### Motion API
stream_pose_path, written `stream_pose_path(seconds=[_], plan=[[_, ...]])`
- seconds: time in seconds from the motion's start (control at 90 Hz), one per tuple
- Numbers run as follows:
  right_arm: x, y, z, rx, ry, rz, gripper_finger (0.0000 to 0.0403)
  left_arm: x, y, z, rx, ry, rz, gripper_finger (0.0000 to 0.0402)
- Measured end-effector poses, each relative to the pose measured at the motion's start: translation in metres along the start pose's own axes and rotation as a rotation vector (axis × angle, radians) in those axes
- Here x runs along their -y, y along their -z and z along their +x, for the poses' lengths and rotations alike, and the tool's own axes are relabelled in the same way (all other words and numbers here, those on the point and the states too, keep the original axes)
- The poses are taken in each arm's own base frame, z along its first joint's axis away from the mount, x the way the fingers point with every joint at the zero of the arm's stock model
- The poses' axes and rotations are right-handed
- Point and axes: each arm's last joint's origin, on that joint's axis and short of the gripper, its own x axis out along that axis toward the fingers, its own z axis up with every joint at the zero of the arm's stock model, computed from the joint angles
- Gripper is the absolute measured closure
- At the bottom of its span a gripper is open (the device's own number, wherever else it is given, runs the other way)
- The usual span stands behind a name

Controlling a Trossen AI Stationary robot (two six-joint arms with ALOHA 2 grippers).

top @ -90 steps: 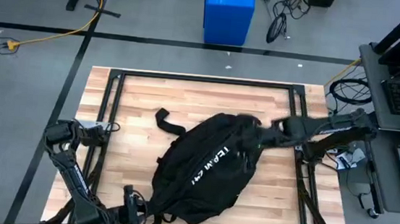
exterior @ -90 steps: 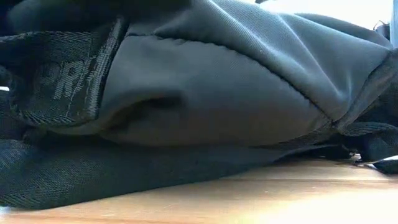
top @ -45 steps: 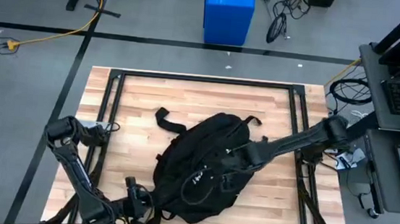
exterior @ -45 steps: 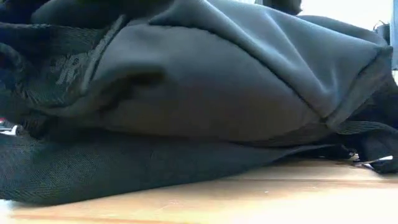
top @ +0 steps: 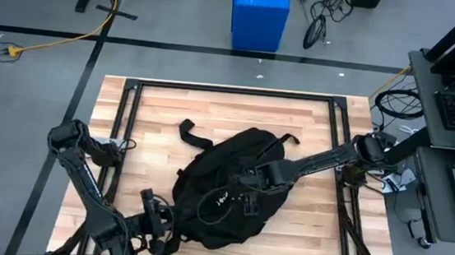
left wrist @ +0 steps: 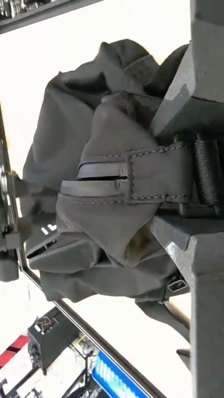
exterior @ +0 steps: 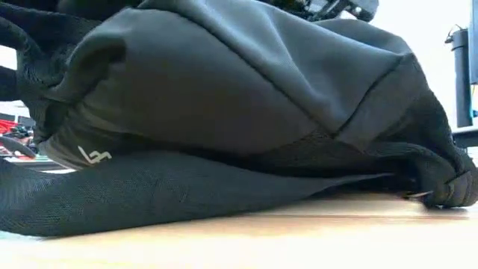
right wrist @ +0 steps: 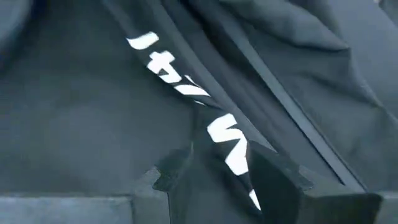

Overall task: Unpack backpack
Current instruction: Remove the charger cable from the black backpack

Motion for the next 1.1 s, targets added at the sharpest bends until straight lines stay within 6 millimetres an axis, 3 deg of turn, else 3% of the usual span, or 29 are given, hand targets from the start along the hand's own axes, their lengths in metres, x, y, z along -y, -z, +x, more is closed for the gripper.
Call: stream_pose_path(seconds=[0.567,0.933,1.1], plan=[[-0.022,-0.024,-0.004,0.269,-0.083,-0.090,0.0266,0.000,-0.002,0.005,0.010,-0.012,-0.144,0.0254],[-0.022,-0.024,0.002,0.257,-0.084,-0.114,0.0266,0.007,0.004,0.021,0.021,-0.068,-0.153,0.0253],[-0.023,-0.023,0.006,0.245,-0.083,-0.119,0.0266,0.001,-0.001,0.033,-0.023,-0.087,-0.174,0.0253]])
